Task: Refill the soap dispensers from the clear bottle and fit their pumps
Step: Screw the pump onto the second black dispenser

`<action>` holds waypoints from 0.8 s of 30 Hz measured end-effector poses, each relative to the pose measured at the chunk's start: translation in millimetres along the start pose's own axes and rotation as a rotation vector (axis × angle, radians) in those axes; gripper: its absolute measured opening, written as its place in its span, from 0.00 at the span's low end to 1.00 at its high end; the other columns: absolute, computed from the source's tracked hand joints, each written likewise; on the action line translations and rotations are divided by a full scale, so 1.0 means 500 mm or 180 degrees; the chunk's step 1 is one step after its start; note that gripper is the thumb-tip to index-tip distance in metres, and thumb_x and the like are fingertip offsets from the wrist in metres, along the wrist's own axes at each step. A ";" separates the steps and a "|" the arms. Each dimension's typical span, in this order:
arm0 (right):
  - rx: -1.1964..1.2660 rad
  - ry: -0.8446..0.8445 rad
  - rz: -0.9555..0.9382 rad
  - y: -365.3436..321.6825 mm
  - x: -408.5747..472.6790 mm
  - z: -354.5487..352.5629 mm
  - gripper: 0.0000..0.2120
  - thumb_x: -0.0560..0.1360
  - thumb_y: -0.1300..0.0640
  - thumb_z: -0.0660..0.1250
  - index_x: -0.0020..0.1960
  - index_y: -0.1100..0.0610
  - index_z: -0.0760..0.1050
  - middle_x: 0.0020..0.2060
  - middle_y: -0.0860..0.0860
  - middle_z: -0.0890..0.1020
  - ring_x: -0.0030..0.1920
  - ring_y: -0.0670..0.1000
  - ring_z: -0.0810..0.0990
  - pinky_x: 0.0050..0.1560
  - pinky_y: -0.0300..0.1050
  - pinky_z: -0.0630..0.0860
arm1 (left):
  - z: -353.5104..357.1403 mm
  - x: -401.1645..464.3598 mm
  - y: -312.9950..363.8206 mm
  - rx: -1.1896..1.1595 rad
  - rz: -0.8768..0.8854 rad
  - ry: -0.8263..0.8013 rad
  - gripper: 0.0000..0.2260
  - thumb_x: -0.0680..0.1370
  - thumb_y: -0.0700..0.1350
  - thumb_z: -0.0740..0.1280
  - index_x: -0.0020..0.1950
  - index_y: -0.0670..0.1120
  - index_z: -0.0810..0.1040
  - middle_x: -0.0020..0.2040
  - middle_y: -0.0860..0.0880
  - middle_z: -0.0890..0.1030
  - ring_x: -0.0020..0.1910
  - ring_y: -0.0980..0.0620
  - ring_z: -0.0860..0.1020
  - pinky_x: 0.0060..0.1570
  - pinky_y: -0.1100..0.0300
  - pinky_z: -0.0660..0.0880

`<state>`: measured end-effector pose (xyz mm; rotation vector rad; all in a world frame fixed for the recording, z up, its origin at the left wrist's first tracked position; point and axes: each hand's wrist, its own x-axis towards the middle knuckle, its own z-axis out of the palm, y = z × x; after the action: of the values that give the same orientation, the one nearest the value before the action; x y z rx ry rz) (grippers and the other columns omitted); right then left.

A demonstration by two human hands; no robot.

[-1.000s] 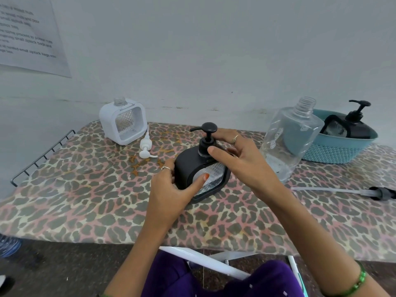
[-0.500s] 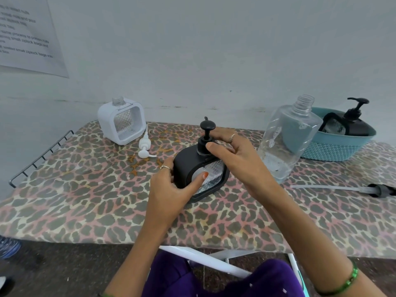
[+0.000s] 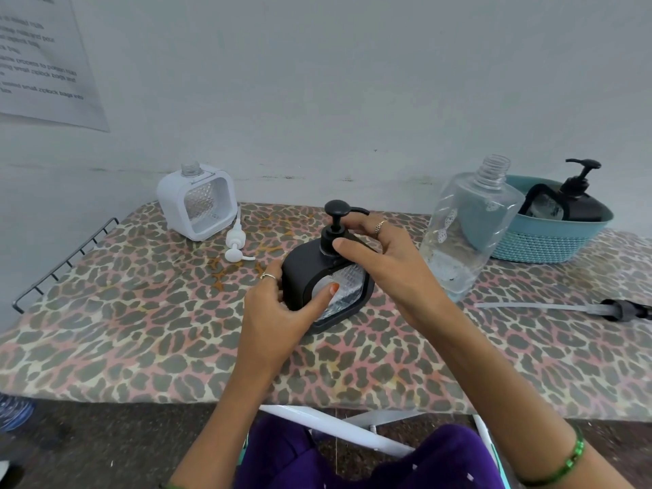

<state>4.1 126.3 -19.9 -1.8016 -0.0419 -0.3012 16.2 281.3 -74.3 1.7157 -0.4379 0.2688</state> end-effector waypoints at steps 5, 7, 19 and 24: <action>-0.0020 0.0200 0.0091 0.009 -0.001 0.012 0.19 0.69 0.51 0.76 0.53 0.56 0.72 0.51 0.53 0.80 0.51 0.45 0.80 0.54 0.46 0.78 | 0.000 0.000 0.000 0.0026 -0.0028 -0.0021 0.19 0.66 0.55 0.73 0.55 0.57 0.74 0.47 0.58 0.82 0.45 0.63 0.81 0.40 0.72 0.74; -0.0017 0.0130 0.0067 0.009 -0.004 0.016 0.18 0.71 0.51 0.73 0.57 0.54 0.71 0.52 0.49 0.79 0.50 0.40 0.79 0.51 0.36 0.77 | 0.000 0.000 0.001 0.0042 -0.0030 -0.0022 0.19 0.66 0.55 0.72 0.54 0.59 0.73 0.47 0.59 0.81 0.45 0.64 0.80 0.40 0.73 0.74; -0.0142 0.0119 0.0069 -0.004 -0.002 -0.003 0.11 0.72 0.51 0.73 0.54 0.49 0.79 0.56 0.47 0.80 0.60 0.46 0.77 0.64 0.51 0.73 | 0.004 0.002 0.003 0.0051 -0.0080 -0.0070 0.18 0.65 0.56 0.72 0.53 0.59 0.72 0.48 0.57 0.81 0.46 0.63 0.80 0.41 0.72 0.74; -0.0218 0.0321 -0.0017 -0.013 -0.003 0.012 0.10 0.71 0.53 0.73 0.52 0.51 0.77 0.50 0.45 0.81 0.54 0.44 0.79 0.57 0.42 0.75 | -0.001 0.000 0.002 -0.0035 -0.0181 -0.0072 0.19 0.65 0.56 0.72 0.54 0.60 0.73 0.48 0.58 0.82 0.46 0.63 0.80 0.42 0.71 0.75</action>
<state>2.5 134.1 -15.5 -1.8517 0.0352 -0.4012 15.8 281.8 -73.4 1.7191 -0.4059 0.2057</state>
